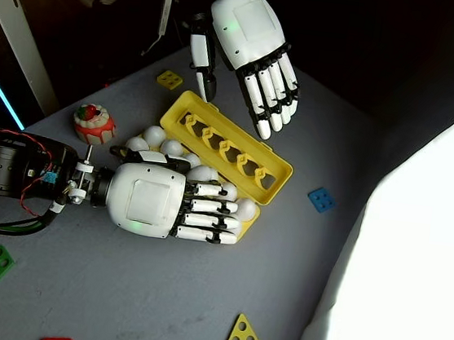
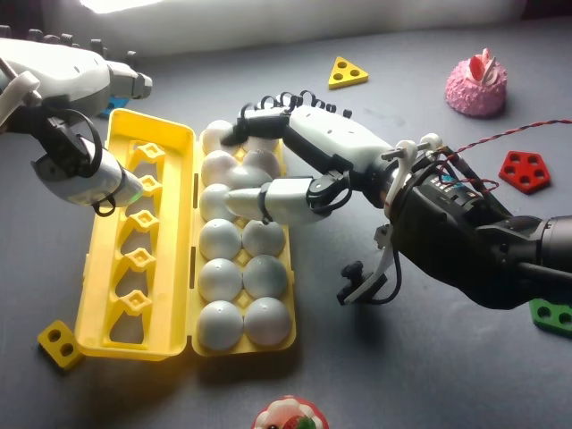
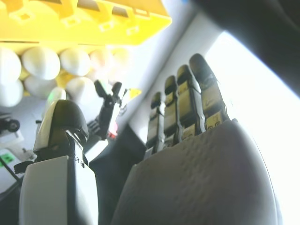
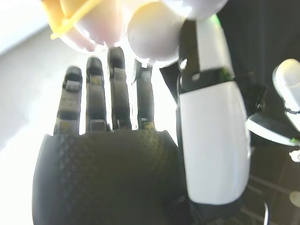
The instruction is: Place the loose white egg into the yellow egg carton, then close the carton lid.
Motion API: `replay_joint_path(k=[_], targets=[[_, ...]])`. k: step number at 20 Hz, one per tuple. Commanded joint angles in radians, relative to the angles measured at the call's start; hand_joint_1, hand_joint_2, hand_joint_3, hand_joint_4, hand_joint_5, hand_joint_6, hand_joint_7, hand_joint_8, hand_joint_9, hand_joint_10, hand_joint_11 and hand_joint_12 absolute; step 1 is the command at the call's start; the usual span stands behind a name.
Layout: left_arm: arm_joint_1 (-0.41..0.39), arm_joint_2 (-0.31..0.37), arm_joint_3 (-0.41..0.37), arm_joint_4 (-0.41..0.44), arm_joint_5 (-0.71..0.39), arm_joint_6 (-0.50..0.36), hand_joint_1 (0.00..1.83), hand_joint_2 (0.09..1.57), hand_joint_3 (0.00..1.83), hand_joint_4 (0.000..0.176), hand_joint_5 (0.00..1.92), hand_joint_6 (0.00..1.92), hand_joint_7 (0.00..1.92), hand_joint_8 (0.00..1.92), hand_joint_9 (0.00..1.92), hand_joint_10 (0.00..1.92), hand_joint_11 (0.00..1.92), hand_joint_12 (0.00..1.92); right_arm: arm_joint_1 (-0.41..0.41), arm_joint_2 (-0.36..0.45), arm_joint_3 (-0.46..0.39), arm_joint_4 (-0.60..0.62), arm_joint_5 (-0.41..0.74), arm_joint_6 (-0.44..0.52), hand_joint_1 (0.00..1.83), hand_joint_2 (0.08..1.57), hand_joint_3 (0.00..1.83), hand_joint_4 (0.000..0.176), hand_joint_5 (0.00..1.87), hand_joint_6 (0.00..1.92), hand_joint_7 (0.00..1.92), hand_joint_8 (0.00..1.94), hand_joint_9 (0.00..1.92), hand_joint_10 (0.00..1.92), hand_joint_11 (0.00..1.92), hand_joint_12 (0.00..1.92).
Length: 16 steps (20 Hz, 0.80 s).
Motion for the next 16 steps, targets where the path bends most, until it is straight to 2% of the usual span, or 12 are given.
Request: replay_joint_path(k=[1, 3, 4, 6, 9, 10, 11, 12, 16], targets=[[-0.006, 0.005, 0.002, 0.06, 0.014, 0.004, 0.79, 1.15, 0.0, 0.044, 0.15, 0.01, 0.18, 0.01, 0.19, 0.01, 0.0, 0.61, 0.005, 0.0, 0.002, -0.035, 0.112, 0.01, 0.72, 1.0, 0.0, 0.01, 0.21, 0.1, 0.21, 0.0, 0.1, 0.0, 0.01, 0.01], [-0.006, 0.005, 0.002, 0.06, 0.011, 0.004, 0.78, 1.15, 0.0, 0.041, 0.15, 0.0, 0.18, 0.0, 0.19, 0.0, 0.0, 0.62, 0.005, -0.001, 0.003, -0.035, 0.115, 0.009, 0.62, 0.99, 0.0, 0.03, 0.09, 0.03, 0.13, 0.0, 0.07, 0.0, 0.02, 0.02], [-0.006, 0.005, 0.002, 0.059, 0.011, 0.004, 0.8, 1.14, 0.0, 0.045, 0.15, 0.0, 0.18, 0.0, 0.19, 0.0, 0.0, 0.62, 0.005, -0.001, 0.003, -0.037, 0.117, 0.009, 0.58, 0.99, 0.0, 0.034, 0.03, 0.01, 0.1, 0.0, 0.05, 0.0, 0.0, 0.01], [-0.006, 0.005, 0.001, 0.055, 0.01, 0.004, 0.78, 1.15, 0.0, 0.043, 0.16, 0.01, 0.2, 0.01, 0.2, 0.01, 0.0, 0.63, 0.006, 0.0, 0.003, -0.05, 0.121, 0.011, 0.49, 0.97, 0.0, 0.045, 0.0, 0.0, 0.06, 0.0, 0.02, 0.0, 0.0, 0.0], [-0.007, 0.006, 0.003, 0.032, -0.003, 0.004, 0.77, 1.15, 0.0, 0.048, 0.14, 0.0, 0.18, 0.0, 0.2, 0.0, 0.0, 0.63, 0.017, 0.014, 0.003, -0.064, 0.122, 0.014, 0.4, 0.97, 0.0, 0.04, 0.0, 0.0, 0.0, 0.0, 0.0, 0.0, 0.0, 0.0], [-0.008, 0.005, 0.005, 0.008, -0.02, 0.004, 0.72, 1.17, 0.01, 0.052, 0.12, 0.0, 0.17, 0.0, 0.18, 0.0, 0.0, 0.58, 0.023, 0.024, 0.003, -0.068, 0.118, 0.014, 0.37, 0.97, 0.0, 0.035, 0.0, 0.0, 0.02, 0.01, 0.0, 0.0, 0.0, 0.0], [-0.008, 0.005, 0.01, -0.025, -0.032, 0.004, 0.75, 1.17, 0.0, 0.051, 0.14, 0.01, 0.17, 0.0, 0.18, 0.0, 0.0, 0.58, 0.031, 0.034, 0.002, -0.068, 0.11, 0.014, 0.35, 0.97, 0.0, 0.033, 0.0, 0.0, 0.02, 0.01, 0.0, 0.0, 0.0, 0.0], [-0.013, 0.003, 0.019, -0.067, -0.05, 0.004, 0.77, 1.16, 0.0, 0.05, 0.15, 0.01, 0.17, 0.0, 0.19, 0.0, 0.0, 0.59, 0.043, 0.054, 0.001, -0.07, 0.104, 0.004, 0.35, 0.96, 0.0, 0.037, 0.0, 0.0, 0.02, 0.01, 0.0, 0.0, 0.0, 0.0], [-0.054, -0.014, 0.055, -0.146, -0.09, 0.003, 0.77, 1.14, 0.0, 0.052, 0.13, 0.0, 0.16, 0.0, 0.2, 0.01, 0.0, 0.67, 0.067, 0.128, -0.017, -0.071, 0.018, -0.041, 0.38, 0.96, 0.0, 0.029, 0.0, 0.0, 0.07, 0.02, 0.03, 0.01, 0.0, 0.0]])
